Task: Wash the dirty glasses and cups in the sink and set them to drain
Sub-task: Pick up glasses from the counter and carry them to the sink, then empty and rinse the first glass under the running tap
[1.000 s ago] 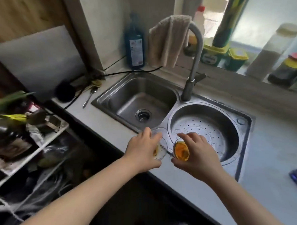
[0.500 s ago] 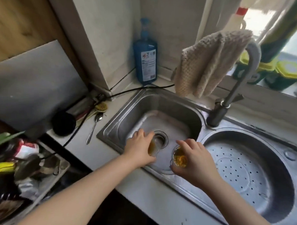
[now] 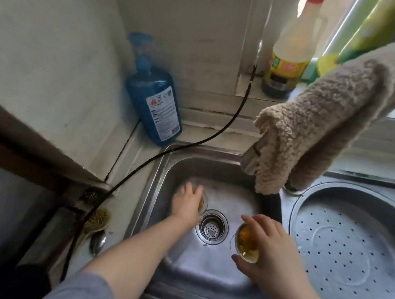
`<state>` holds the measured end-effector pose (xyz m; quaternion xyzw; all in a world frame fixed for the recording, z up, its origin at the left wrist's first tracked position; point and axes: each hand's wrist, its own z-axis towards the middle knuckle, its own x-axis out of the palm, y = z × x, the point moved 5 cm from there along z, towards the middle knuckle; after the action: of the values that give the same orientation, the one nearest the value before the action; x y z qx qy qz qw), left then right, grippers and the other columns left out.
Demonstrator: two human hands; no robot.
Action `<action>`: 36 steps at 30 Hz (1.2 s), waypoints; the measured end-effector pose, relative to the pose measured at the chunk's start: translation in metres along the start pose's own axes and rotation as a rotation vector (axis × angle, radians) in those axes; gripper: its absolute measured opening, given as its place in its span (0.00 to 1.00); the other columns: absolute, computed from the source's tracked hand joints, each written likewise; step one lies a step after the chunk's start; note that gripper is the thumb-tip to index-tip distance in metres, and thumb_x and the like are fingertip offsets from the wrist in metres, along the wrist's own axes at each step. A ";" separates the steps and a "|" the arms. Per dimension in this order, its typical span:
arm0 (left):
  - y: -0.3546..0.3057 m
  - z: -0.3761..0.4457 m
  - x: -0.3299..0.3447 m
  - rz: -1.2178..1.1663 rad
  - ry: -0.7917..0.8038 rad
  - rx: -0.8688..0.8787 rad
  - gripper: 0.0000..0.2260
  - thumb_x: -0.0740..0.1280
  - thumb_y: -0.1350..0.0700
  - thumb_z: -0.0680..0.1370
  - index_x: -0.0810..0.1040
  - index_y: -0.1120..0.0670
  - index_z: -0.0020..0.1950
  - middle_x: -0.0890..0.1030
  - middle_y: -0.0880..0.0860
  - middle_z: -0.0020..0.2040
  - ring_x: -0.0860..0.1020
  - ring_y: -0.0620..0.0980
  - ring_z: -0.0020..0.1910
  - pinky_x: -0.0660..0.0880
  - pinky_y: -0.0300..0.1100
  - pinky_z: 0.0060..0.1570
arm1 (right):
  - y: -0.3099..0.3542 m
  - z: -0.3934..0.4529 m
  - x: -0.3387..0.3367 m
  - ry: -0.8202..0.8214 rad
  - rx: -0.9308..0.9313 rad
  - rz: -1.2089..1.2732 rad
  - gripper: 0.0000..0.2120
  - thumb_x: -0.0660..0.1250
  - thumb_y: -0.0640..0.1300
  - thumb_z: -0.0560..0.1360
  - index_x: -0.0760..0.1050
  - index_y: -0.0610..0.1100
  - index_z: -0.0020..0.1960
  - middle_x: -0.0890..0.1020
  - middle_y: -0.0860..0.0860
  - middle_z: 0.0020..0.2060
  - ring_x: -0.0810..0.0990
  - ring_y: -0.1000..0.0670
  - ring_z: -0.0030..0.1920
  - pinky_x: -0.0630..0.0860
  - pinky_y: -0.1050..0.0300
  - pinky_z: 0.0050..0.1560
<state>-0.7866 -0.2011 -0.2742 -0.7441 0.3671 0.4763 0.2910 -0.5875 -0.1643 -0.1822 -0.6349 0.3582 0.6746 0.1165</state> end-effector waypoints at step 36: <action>-0.107 -0.123 -0.034 -1.308 -0.350 0.050 0.41 0.81 0.48 0.54 0.67 0.32 0.62 0.79 0.41 0.58 0.78 0.40 0.59 0.74 0.29 0.51 | -0.123 0.019 -0.108 -0.109 0.233 0.605 0.08 0.69 0.44 0.74 0.78 0.52 0.52 0.81 0.56 0.47 0.79 0.62 0.46 0.73 0.63 0.50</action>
<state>-0.6470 -0.2289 -0.1878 -0.7182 -0.2003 0.3069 0.5914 -0.5095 -0.0321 -0.1233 -0.4449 0.5985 0.6662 0.0019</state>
